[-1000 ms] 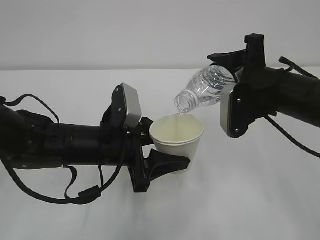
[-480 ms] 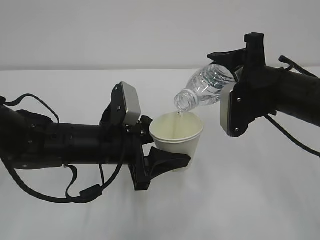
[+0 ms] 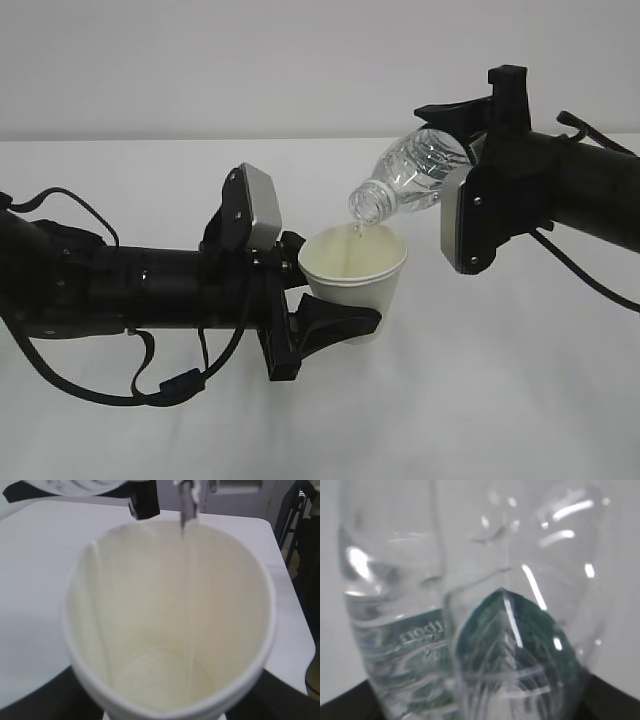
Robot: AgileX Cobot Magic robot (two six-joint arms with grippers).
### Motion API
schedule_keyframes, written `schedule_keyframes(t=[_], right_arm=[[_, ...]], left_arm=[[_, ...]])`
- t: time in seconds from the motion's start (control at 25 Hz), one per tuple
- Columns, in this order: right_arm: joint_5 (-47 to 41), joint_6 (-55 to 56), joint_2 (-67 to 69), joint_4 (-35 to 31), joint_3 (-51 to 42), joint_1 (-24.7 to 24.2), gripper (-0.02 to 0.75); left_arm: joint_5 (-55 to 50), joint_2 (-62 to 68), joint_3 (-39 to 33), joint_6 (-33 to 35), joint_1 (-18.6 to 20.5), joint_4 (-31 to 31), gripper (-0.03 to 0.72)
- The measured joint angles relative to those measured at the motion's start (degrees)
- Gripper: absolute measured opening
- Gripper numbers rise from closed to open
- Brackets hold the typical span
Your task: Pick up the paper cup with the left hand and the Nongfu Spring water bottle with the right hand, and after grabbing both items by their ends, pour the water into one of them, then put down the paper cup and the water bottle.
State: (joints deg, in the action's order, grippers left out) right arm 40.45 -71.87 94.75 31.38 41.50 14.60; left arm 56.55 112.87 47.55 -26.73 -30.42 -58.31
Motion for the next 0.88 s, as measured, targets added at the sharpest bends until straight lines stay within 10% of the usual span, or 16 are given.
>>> schedule_keyframes(t=[0.88], right_arm=[[0.0, -0.6, 0.0, 0.1, 0.0, 0.0, 0.460]], left_arm=[[0.0, 0.0, 0.0, -0.1, 0.0, 0.0, 0.450]])
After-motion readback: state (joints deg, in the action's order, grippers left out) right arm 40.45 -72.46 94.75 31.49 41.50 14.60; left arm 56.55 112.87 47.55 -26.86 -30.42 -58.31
